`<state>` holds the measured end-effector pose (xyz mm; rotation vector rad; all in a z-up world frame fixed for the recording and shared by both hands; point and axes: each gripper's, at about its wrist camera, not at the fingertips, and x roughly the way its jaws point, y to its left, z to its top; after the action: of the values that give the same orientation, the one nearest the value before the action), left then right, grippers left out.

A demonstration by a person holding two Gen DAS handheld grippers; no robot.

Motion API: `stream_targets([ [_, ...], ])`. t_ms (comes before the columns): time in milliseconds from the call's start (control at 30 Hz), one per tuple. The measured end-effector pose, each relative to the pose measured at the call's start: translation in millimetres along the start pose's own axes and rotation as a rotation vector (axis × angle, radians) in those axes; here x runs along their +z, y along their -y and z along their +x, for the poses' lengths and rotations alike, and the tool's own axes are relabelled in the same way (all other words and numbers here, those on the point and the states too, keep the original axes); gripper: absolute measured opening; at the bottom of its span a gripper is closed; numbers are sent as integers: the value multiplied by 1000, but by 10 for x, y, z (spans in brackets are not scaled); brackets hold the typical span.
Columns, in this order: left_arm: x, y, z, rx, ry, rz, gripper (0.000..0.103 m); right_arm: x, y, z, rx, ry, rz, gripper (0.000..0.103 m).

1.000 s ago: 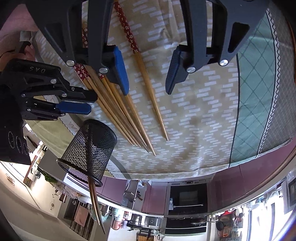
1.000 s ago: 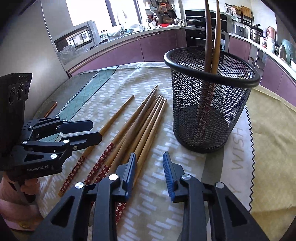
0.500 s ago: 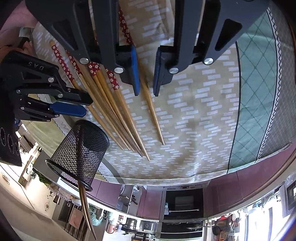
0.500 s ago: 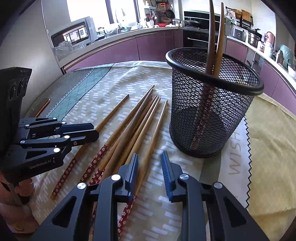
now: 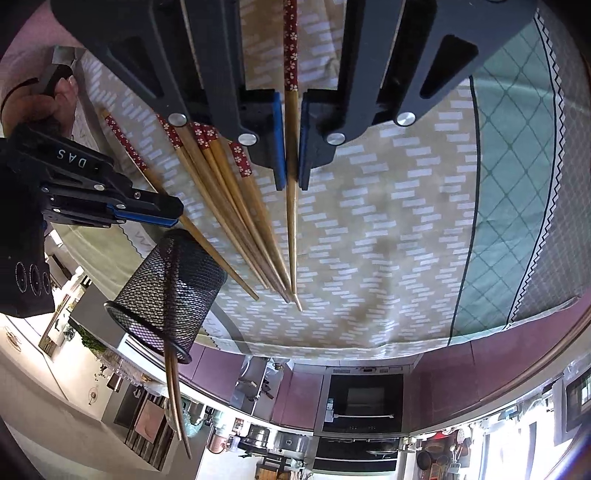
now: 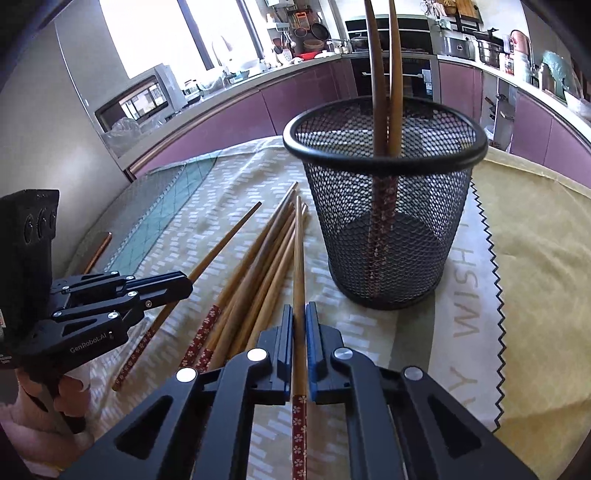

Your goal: Organize utensils

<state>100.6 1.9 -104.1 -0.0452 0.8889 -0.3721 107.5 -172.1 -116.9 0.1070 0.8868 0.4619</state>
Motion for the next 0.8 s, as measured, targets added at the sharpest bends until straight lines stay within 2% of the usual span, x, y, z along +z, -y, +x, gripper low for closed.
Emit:
stream_targets([
  [300,-26,112,-74,-50,3,23,7,6,-144,-91,68,3,-56,6],
  [567,-69,98,62,-61,-44,22,7,3,-181,54,62,-54,-71,6],
  [700,-59,87,102,-62,-59,29,8,24,-189,93,58,-62,-66,13],
  [800,-45,78,151,-69,-69,29,9,42,-187,112,60,-66,-68,13],
])
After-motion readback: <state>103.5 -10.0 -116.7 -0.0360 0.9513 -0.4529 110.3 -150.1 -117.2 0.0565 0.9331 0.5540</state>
